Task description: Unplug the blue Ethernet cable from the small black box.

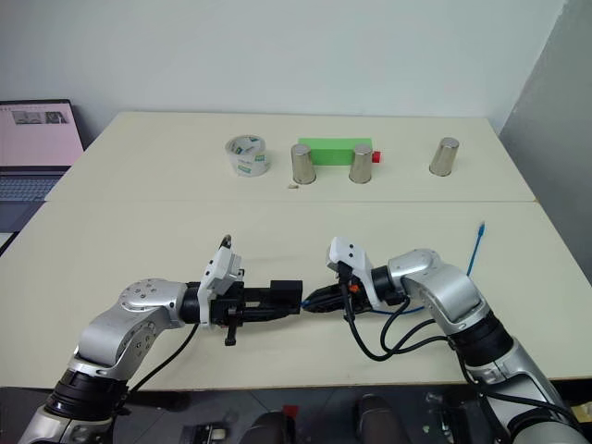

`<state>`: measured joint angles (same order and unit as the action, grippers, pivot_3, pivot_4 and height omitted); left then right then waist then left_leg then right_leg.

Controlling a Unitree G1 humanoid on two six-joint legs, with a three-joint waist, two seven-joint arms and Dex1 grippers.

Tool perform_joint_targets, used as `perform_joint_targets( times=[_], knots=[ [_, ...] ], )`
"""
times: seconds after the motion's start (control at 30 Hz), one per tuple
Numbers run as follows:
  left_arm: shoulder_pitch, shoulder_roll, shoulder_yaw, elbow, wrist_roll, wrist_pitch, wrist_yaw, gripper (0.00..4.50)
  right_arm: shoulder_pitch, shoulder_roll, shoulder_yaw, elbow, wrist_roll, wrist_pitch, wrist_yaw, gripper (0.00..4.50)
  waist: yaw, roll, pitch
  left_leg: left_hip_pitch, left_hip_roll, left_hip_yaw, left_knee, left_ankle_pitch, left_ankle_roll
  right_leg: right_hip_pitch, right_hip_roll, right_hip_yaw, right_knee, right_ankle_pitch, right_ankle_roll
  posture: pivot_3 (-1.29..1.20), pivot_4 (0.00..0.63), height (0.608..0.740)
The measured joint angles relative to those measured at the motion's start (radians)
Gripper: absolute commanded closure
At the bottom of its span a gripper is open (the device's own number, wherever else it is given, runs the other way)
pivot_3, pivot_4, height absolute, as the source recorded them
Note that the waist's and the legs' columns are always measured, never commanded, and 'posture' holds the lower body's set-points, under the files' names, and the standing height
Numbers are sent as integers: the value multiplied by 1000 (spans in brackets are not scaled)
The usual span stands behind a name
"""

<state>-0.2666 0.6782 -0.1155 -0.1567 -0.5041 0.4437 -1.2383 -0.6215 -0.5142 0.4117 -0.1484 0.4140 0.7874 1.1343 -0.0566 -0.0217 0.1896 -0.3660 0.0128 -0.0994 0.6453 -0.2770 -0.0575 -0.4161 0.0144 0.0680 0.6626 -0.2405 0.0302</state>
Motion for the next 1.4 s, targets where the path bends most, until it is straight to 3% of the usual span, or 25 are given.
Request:
perform_joint_targets(
  times=[0.33,0.4,0.53,0.57,0.7,0.8,1.0,1.07,1.23,1.4],
  knots=[
    [38,73,5,30,47,-37,-19,3706,3,-105,-41,76,-41,-50,16,4443,0,0,0,0,0,0,0,0,0,-1,0,0,0,0,0,0,150,740],
    [39,70,15,53,53,-41,-6,3706,-2,-74,-66,132,-73,-101,-39,4443,0,0,0,0,0,1,0,0,0,0,0,0,0,0,0,0,150,740],
    [36,47,42,74,53,-56,33,3706,-60,26,-122,383,-217,-293,-287,4443,-2,0,0,-1,0,3,0,0,0,-2,0,2,1,1,1,0,150,740],
    [35,35,46,80,55,-63,51,3706,-88,59,-147,483,-263,-367,-380,3725,-2,0,0,-1,0,3,0,0,0,-3,0,3,1,1,1,0,150,740],
    [29,1,59,101,63,-79,105,3706,-139,86,-201,692,-350,-539,-550,2896,1,0,0,-4,0,3,0,0,0,-5,0,3,1,4,-4,0,150,740],
    [20,-8,78,124,74,-82,141,3706,-136,90,-209,741,-358,-572,-556,2325,-1,0,0,-4,0,3,-1,0,0,-5,0,3,0,4,-4,0,150,740],
    [-65,-108,165,261,131,-127,373,3706,-78,62,-240,551,-292,-499,-424,961,2,1,0,-5,0,1,0,0,0,-5,-1,1,1,4,-4,0,150,740],
    [-114,-147,203,358,191,-198,507,3706,-24,0,-254,349,-189,-411,-290,541,6,1,0,-5,0,0,0,0,0,-5,-1,0,1,4,-4,0,150,740],
    [-217,-211,268,574,277,-401,714,3706,2,-15,-250,73,-73,-294,-194,541,6,0,0,-5,0,-1,1,0,0,-4,-1,-1,1,4,-4,0,150,740],
    [-316,-253,300,800,316,-582,818,3706,-17,15,-211,24,-86,-270,-218,541,11,0,0,-5,-2,-1,2,0,0,-4,-2,-1,1,5,-2,0,150,740]
  ],
)
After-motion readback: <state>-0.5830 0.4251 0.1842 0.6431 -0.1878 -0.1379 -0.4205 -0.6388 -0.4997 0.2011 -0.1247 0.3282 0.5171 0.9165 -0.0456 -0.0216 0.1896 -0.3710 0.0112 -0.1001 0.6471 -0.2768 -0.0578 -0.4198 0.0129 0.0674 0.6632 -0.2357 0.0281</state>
